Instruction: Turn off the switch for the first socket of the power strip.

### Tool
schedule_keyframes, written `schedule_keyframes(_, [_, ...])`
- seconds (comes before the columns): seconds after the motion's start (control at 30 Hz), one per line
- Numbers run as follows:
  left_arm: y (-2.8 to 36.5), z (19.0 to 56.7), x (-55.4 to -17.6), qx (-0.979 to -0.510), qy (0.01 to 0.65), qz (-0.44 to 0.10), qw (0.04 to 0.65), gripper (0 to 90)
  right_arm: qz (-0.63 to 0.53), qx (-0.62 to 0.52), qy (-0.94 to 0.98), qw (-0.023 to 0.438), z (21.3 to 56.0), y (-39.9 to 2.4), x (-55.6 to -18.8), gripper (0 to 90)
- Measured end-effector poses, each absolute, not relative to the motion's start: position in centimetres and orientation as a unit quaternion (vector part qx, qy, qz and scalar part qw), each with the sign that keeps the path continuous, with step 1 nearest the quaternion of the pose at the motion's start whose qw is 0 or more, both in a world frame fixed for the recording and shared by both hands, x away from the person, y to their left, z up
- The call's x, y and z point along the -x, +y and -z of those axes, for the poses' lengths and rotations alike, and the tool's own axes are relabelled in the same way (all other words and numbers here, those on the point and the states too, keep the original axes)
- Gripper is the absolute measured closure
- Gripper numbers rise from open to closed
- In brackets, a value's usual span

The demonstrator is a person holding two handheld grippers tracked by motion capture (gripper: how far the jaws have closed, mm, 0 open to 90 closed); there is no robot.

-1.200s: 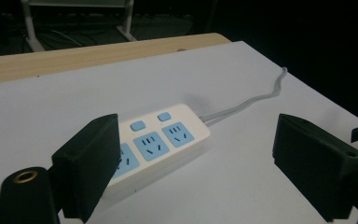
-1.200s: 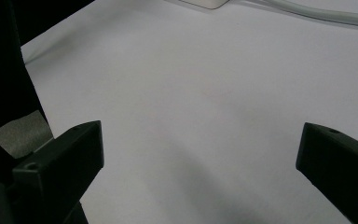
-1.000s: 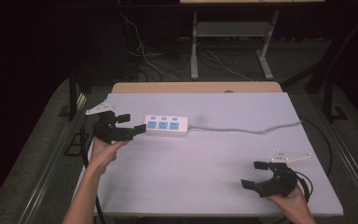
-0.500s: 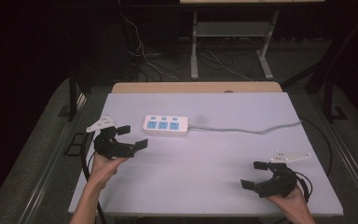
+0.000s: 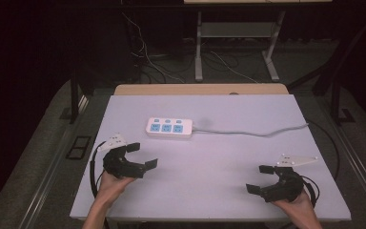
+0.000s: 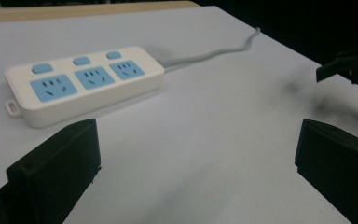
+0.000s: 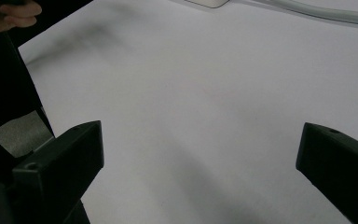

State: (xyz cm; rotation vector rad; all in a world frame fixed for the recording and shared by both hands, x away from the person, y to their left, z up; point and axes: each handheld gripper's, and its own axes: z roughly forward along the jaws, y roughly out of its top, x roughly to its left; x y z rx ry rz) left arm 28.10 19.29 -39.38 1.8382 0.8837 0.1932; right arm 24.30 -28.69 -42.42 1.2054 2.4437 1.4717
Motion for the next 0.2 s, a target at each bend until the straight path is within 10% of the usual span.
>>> schedule_keyframes(0.2, [19.0,40.9,-27.1,-0.77,0.369,-0.069,0.517,0.0,-0.473,-0.389,0.79,0.023,42.5,-28.6,-24.3,0.5])
